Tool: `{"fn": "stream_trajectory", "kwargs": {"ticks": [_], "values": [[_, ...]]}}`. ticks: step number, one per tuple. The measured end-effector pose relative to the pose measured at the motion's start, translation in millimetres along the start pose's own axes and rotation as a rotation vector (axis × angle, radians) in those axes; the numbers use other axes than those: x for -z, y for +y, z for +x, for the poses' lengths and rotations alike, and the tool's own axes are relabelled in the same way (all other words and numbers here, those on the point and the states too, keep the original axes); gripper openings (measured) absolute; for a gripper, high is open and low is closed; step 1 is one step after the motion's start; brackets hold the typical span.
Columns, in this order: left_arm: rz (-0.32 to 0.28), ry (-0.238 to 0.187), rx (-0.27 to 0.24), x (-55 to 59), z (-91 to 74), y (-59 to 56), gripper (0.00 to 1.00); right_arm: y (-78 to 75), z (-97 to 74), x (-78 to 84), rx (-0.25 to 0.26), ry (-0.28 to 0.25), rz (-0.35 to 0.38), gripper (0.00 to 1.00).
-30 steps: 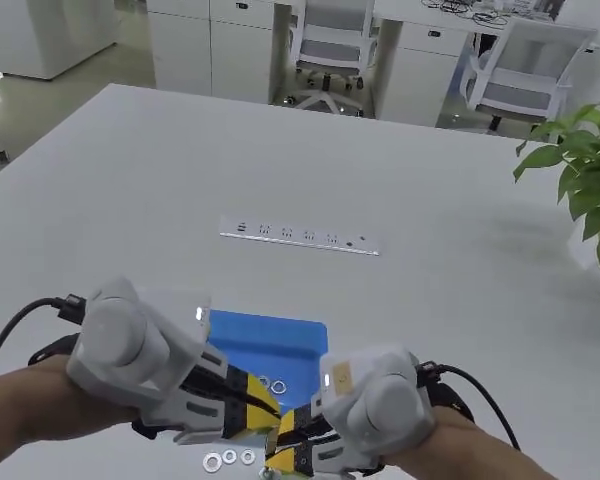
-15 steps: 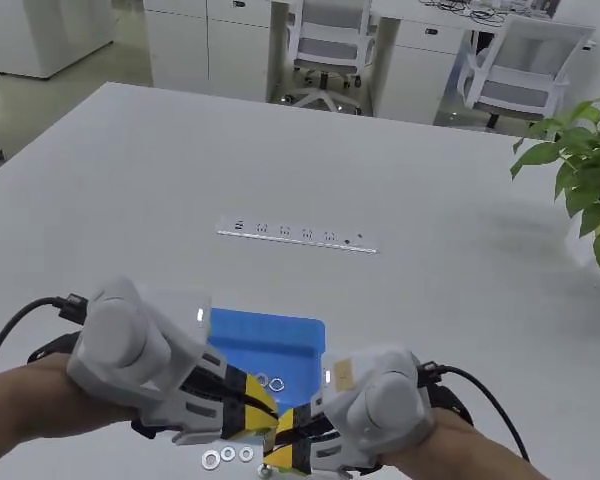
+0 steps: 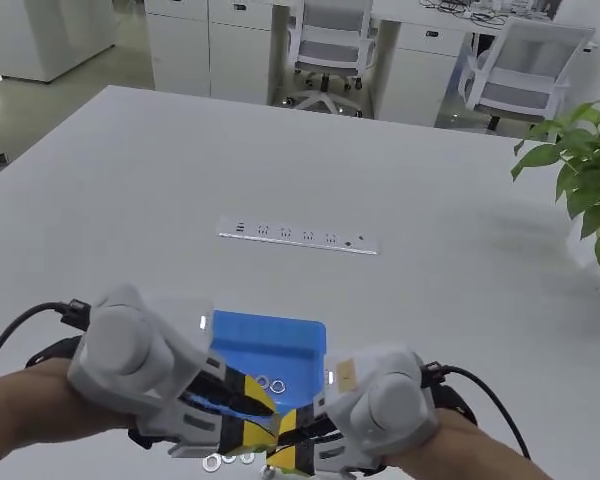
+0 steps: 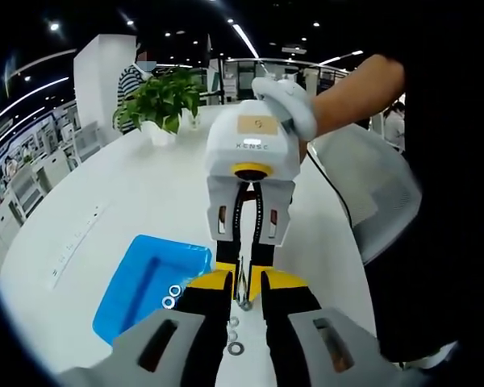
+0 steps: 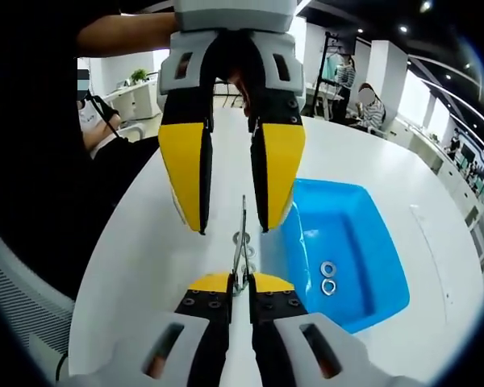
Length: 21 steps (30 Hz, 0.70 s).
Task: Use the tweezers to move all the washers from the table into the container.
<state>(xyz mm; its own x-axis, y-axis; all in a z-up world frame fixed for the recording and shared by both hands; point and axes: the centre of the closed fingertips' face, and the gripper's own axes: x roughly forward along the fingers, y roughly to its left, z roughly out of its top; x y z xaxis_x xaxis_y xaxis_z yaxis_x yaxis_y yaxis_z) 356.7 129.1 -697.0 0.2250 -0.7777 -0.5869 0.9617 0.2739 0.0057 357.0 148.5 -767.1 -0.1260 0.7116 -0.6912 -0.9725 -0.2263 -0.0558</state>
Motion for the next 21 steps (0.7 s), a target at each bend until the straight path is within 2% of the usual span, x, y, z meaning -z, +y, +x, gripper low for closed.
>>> {"fn": "stream_trajectory", "kwargs": {"ticks": [3, 7, 10, 12, 14, 21], "values": [[-0.019, -0.014, -0.009, -1.3, -2.1, 1.6, 0.26, -0.2, -2.4, -2.0, 0.005, -0.002, -0.002, 0.08], [-0.051, -0.036, -0.025, -3.6, -5.9, 3.4, 0.38, 0.0, -5.8, -5.6, 0.009, -0.008, -0.004, 0.08], [-0.103, -0.049, -0.041, -3.2, -9.3, 5.0, 0.47, 0.1, -8.2, -8.4, 0.016, -0.012, -0.005, 0.08], [-0.102, -0.060, -0.048, -2.7, -11.5, 5.0, 0.49, 0.4, -9.8, -10.2, 0.022, -0.013, -0.009, 0.08], [-0.124, -0.071, -0.053, -2.3, -13.6, 4.4, 0.51, 0.4, -11.5, -12.3, 0.026, -0.019, -0.010, 0.08], [-0.162, -0.101, -0.109, -0.3, -21.7, 8.8, 0.66, 2.7, -16.8, -20.2, 0.029, -0.026, -0.012, 0.08]]}}
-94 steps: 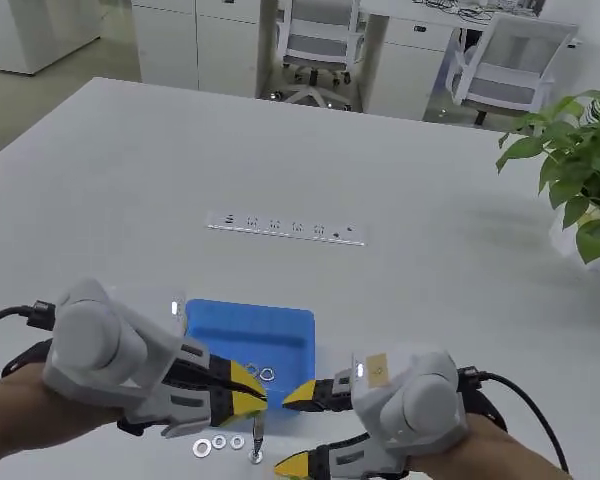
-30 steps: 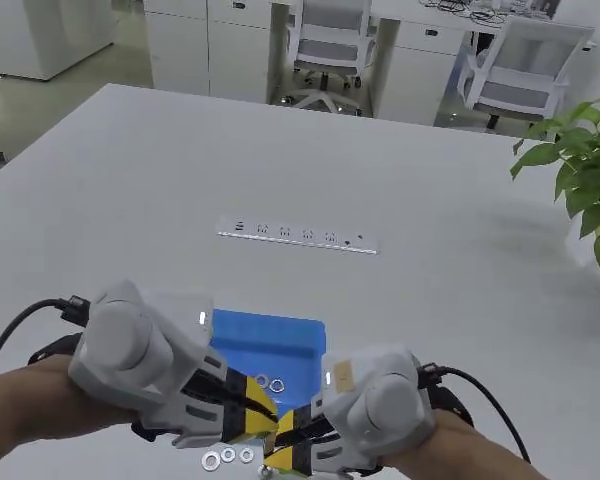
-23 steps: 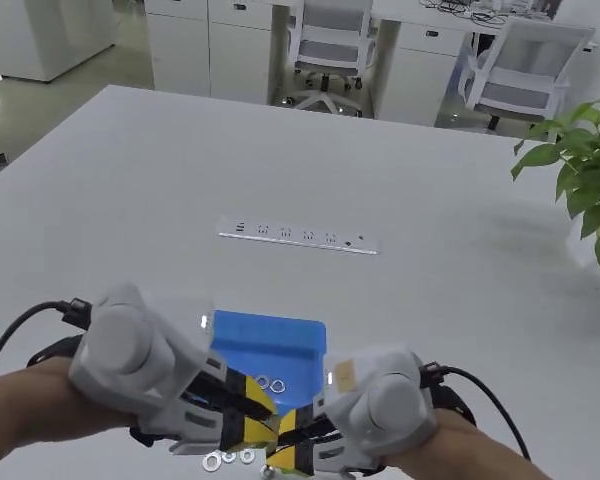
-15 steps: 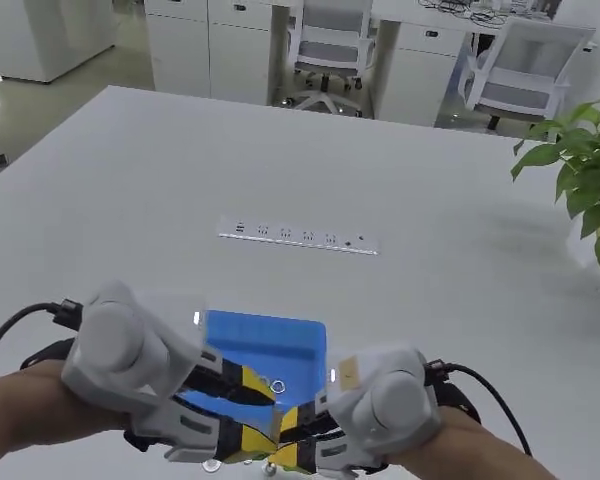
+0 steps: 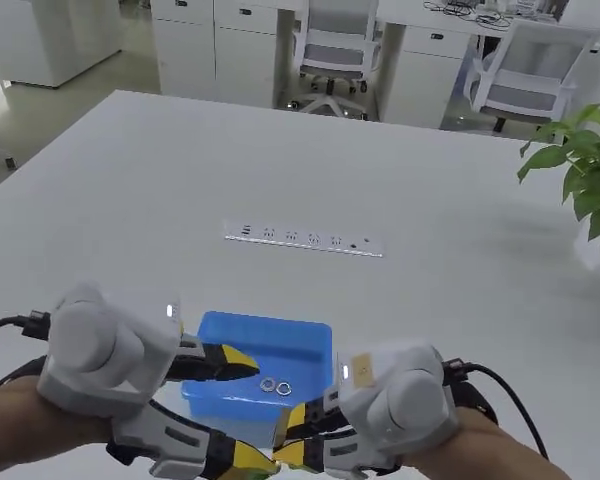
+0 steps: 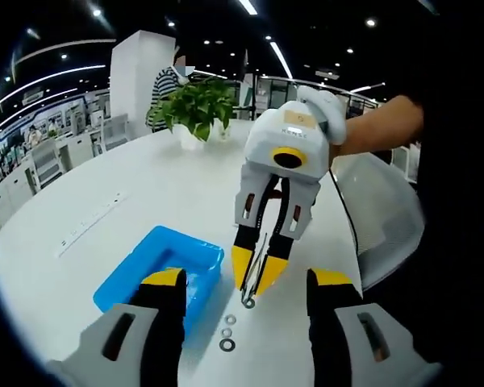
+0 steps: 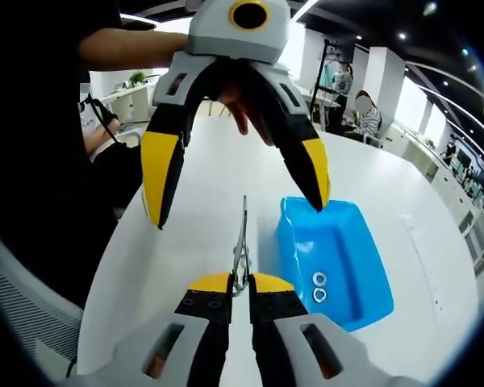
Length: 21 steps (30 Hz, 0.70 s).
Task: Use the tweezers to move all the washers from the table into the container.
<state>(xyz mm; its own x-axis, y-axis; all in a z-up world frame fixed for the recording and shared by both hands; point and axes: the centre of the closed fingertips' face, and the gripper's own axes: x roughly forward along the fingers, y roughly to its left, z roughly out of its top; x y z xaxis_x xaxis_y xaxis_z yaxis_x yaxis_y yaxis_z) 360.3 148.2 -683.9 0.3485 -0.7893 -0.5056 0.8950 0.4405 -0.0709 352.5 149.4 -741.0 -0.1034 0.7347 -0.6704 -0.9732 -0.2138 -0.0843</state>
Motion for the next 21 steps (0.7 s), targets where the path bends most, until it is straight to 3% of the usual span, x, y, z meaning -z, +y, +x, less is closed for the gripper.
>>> {"fn": "stream_trajectory", "kwargs": {"ticks": [11, 21], "values": [[-0.033, -0.007, -0.066, 6.5, -13.2, 5.0, 0.84, -1.4, -12.4, -12.4, 0.014, -0.005, -0.013, 0.08], [-0.050, -0.036, -0.128, 3.4, -27.0, 15.4, 0.97, -9.9, -24.5, -21.4, 0.026, -0.002, -0.025, 0.08]]}}
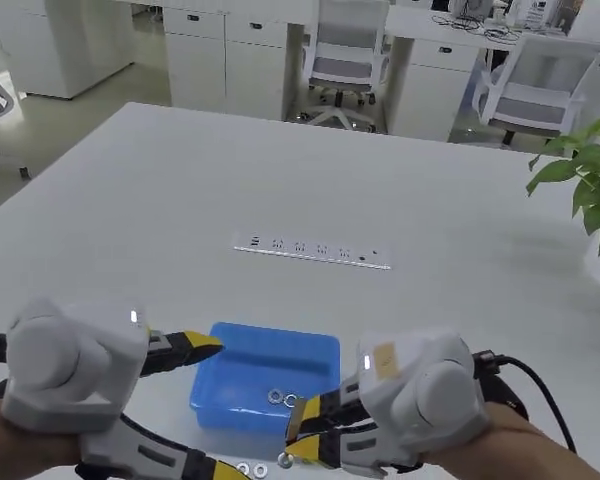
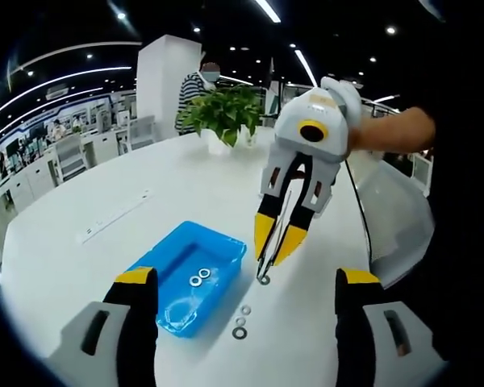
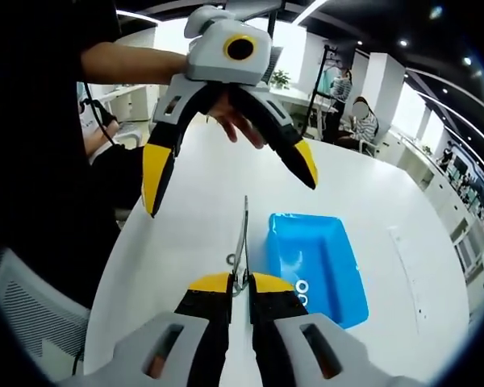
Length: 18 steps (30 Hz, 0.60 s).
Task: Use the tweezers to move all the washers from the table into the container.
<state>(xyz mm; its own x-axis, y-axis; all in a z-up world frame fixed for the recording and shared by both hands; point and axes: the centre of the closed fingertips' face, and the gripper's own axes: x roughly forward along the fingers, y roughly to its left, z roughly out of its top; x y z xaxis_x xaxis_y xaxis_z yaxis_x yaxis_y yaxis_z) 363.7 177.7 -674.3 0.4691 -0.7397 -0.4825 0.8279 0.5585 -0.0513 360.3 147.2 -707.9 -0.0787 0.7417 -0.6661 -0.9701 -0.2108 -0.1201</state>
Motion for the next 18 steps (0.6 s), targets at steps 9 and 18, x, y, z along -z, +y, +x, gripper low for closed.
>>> {"fn": "stream_trajectory", "kwargs": {"ticks": [9, 18], "values": [[-0.013, -0.005, -0.031, 0.2, -3.3, 6.4, 0.99, -10.5, -8.3, -5.2, 0.003, 0.004, -0.002, 0.08], [-0.020, -0.005, -0.042, 3.5, -7.1, 13.5, 0.99, -32.4, -14.5, -10.1, 0.043, -0.012, 0.009, 0.09]]}}
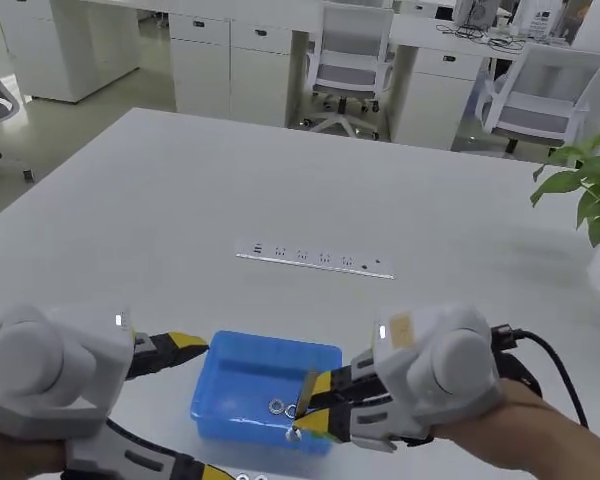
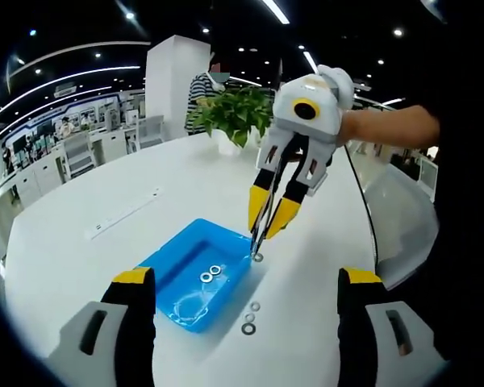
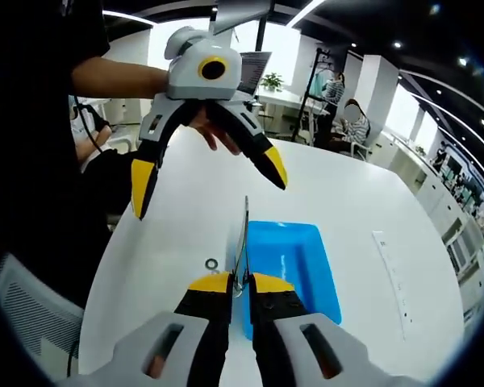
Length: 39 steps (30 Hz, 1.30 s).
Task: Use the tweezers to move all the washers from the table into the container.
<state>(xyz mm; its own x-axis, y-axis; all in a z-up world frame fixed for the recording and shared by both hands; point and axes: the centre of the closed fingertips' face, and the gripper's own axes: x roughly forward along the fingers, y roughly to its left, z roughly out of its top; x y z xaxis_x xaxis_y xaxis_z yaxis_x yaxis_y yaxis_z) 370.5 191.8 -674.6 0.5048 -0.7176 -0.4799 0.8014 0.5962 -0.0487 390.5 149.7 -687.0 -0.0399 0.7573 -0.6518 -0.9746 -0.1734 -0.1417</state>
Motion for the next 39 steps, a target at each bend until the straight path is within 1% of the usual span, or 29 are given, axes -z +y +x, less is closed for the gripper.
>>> {"fn": "stream_trajectory", "kwargs": {"ticks": [14, 20, 29, 34, 37, 39], "values": [[-0.005, 0.003, 0.002, 2.2, -0.3, 4.9, 0.99, -24.6, 4.0, 5.5, 0.038, -0.008, 0.015, 0.09], [-0.007, 0.009, -0.004, 3.6, -0.4, 7.9, 0.99, -34.6, 10.0, 12.1, 0.053, 0.000, 0.016, 0.09], [-0.005, 0.009, -0.011, 3.6, 0.6, 15.0, 0.99, -46.9, 18.9, 18.8, 0.070, -0.004, 0.025, 0.09], [0.005, 0.006, -0.017, -0.4, 5.9, 22.0, 0.97, -50.8, 23.7, 23.0, 0.075, -0.001, 0.028, 0.09], [0.012, 0.007, -0.014, -3.7, 8.2, 24.0, 0.95, -53.5, 27.0, 25.9, 0.078, 0.000, 0.037, 0.09], [0.020, -0.002, -0.014, -6.6, 9.7, 25.4, 0.95, -54.3, 29.1, 26.8, 0.081, 0.003, 0.041, 0.09]]}}
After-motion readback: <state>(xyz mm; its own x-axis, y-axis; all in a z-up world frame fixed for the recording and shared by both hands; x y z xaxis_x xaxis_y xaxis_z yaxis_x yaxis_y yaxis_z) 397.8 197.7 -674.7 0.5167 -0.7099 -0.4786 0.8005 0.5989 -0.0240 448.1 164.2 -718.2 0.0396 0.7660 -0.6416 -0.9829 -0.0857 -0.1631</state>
